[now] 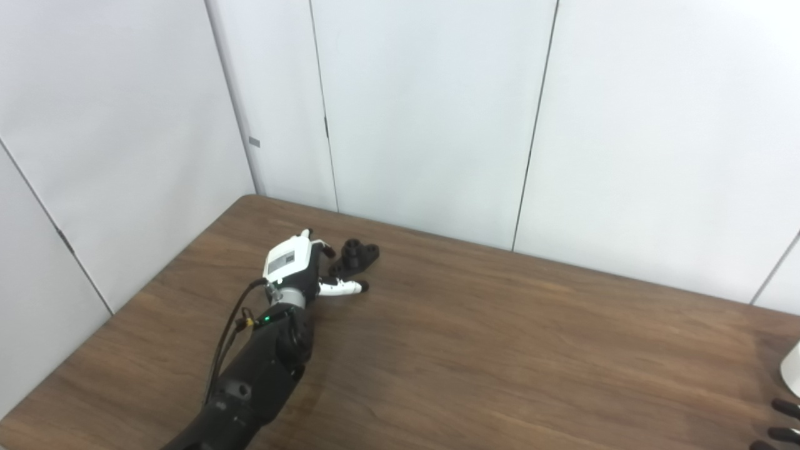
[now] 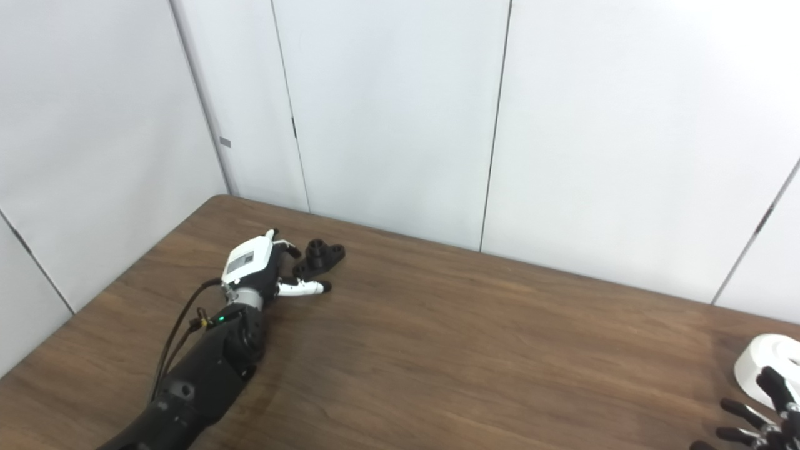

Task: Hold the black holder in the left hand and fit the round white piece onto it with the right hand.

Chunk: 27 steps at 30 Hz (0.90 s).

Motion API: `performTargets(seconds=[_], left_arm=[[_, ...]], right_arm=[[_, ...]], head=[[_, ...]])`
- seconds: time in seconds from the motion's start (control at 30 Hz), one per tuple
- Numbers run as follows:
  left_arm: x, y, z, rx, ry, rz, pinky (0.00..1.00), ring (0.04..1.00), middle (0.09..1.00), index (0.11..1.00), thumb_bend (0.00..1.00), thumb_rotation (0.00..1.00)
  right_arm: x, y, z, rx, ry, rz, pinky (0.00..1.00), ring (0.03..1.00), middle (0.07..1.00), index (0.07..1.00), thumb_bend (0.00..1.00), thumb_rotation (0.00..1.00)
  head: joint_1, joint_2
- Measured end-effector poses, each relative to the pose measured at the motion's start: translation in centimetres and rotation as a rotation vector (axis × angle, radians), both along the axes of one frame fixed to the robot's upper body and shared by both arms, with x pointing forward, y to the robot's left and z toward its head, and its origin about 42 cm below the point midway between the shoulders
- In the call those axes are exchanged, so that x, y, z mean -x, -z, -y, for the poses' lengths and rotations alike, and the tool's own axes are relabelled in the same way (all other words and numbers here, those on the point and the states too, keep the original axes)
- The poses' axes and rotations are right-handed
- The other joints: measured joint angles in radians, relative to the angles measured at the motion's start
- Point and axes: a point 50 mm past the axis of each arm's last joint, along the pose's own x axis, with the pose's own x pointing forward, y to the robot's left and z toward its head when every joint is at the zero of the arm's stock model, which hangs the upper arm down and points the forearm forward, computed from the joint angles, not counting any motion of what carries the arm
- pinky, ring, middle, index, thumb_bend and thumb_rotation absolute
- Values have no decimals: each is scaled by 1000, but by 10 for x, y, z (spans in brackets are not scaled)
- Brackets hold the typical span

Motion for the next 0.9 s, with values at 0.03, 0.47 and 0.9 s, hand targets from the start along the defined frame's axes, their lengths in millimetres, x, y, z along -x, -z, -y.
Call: performTargets(seconds=[0.03, 0.47, 0.9], left_arm=[[-1, 1, 0, -4, -3, 1, 1000, 1000, 1000, 734, 1000, 376], [-8, 17, 7, -68, -15, 26, 1000, 1000, 1000, 738, 934, 383], [-10, 25, 10, 0, -34, 61, 1000, 1000, 1000, 732, 898, 332]], right_arm=[[1, 0, 0, 0, -1, 0, 572, 747, 936, 911, 771, 218], [6, 0, 0, 4, 1, -4, 566, 735, 930, 909, 770, 213], [9, 1, 0, -3, 3, -20, 555, 721, 927, 901, 781, 208]], head=[[0, 0], [-3, 14], [-15, 21]])
